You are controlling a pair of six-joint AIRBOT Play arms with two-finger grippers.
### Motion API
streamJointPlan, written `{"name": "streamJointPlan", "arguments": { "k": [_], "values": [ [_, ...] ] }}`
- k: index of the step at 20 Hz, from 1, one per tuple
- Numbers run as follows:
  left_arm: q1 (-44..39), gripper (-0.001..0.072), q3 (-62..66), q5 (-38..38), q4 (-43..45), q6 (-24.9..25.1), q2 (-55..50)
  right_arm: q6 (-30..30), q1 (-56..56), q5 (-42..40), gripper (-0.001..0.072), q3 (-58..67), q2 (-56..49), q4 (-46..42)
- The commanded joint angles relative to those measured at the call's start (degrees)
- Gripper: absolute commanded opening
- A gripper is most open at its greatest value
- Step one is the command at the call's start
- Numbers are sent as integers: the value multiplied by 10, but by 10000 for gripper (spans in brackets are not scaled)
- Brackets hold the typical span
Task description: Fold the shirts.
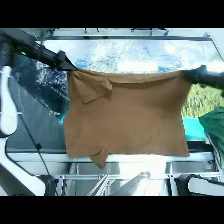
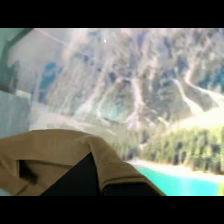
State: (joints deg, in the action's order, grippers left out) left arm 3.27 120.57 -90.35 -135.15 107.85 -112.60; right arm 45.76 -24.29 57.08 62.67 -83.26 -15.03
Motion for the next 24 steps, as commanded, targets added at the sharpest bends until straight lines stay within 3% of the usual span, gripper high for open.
{"name": "streamJointPlan", "arguments": {
  "k": [1,3,11,18,22,24],
  "values": [
    [14,22,9,111,-7,-7,-79,-70,9,-9,14,29,-143,81],
    [33,22,-22,172,-63,36,-61,-83,9,-9,15,57,-171,104],
    [55,22,19,278,-89,50,-52,-92,12,-45,15,132,-185,134],
    [31,22,18,287,-91,115,-48,-120,41,-47,15,174,-211,153],
    [22,22,-52,362,-83,163,-11,-119,40,-43,15,174,-214,150],
    [31,22,-55,327,-84,162,-27,-111,41,-41,15,174,-221,135]
  ]
}}
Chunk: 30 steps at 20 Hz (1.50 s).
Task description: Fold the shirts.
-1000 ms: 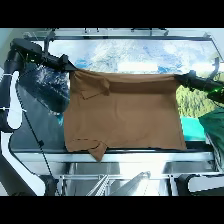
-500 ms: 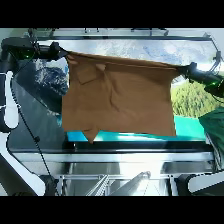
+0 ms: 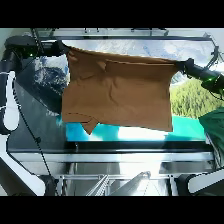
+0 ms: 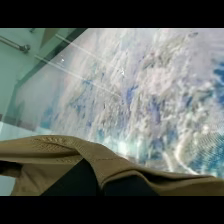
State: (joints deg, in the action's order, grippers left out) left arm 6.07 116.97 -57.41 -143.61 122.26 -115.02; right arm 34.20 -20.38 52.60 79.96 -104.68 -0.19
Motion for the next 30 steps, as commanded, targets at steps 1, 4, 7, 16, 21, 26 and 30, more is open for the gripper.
{"name": "streamJointPlan", "arguments": {
  "k": [1,4,7,16,21,26,30],
  "values": [
    [6,21,-19,-31,1,13,-13,25,2,4,15,1,-11,-37],
    [7,18,-19,-103,35,-20,-29,75,-3,43,15,1,-17,-139],
    [7,19,-19,-167,151,-85,-28,121,-15,83,15,1,-17,-228],
    [-15,19,-19,-258,209,-139,-77,153,-9,105,16,-2,-35,-298],
    [-23,17,-19,-275,211,-140,-95,153,-2,115,16,-2,-49,-299],
    [-5,19,1,-337,210,-165,-95,154,-3,120,16,-2,-49,-298],
    [5,458,1,-377,209,-176,-94,169,-12,168,303,-1,-46,-299]
  ]
}}
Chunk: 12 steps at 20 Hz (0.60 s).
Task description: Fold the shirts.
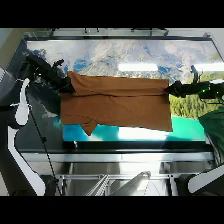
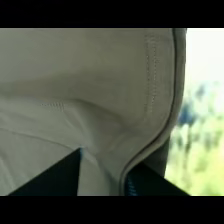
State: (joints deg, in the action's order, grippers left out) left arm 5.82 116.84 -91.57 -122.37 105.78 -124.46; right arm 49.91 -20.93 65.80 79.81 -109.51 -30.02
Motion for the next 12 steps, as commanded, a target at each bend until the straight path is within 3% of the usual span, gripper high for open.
{"name": "streamJointPlan", "arguments": {
  "k": [1,2,5,7,12],
  "values": [
    [14,634,2,-41,-3,-30,3,24,-15,59,304,0,6,0],
    [23,716,2,-46,-4,-49,7,43,-29,88,304,0,12,0],
    [57,712,2,-90,-7,-80,28,92,-75,158,305,0,43,-26],
    [83,711,-33,-101,-6,-89,59,127,-97,181,305,-11,72,-95],
    [131,709,-266,-56,-1,-45,179,140,-111,125,305,-208,181,-215]
  ]
}}
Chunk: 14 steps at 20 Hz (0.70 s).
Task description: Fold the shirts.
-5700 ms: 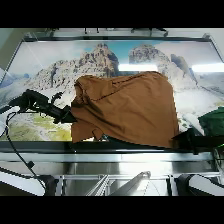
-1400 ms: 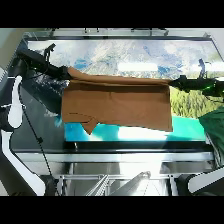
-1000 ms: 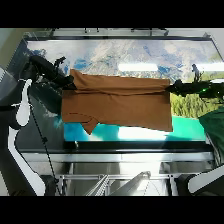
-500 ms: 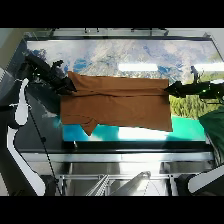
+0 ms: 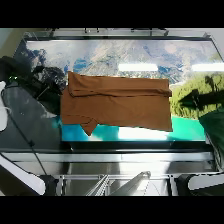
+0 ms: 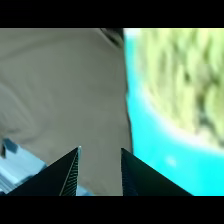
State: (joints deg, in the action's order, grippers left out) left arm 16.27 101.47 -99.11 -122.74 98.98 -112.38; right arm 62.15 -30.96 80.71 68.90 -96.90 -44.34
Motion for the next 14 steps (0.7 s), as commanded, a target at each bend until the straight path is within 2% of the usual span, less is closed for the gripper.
{"name": "streamJointPlan", "arguments": {
  "k": [1,2,3,8,10,11,12,13,14],
  "values": [
    [36,694,-165,36,3,32,80,19,-11,-40,339,-143,69,-75],
    [44,694,-208,52,3,42,97,28,-11,-58,486,-187,80,-75],
    [52,694,-244,66,3,43,109,31,-9,-70,521,-220,85,-70],
    [68,694,-369,101,1,63,131,4,12,-128,515,-297,84,-44],
    [56,694,-395,113,0,76,131,-17,28,-137,427,-298,84,-9],
    [49,695,-405,123,0,77,131,-30,38,-141,422,-298,84,16],
    [43,694,-411,133,0,77,131,-46,47,-141,291,-298,84,37],
    [35,694,-413,142,0,77,131,-58,54,-141,123,-298,84,54],
    [26,694,-412,151,-1,78,131,-63,56,-141,76,-298,84,64]
  ]
}}
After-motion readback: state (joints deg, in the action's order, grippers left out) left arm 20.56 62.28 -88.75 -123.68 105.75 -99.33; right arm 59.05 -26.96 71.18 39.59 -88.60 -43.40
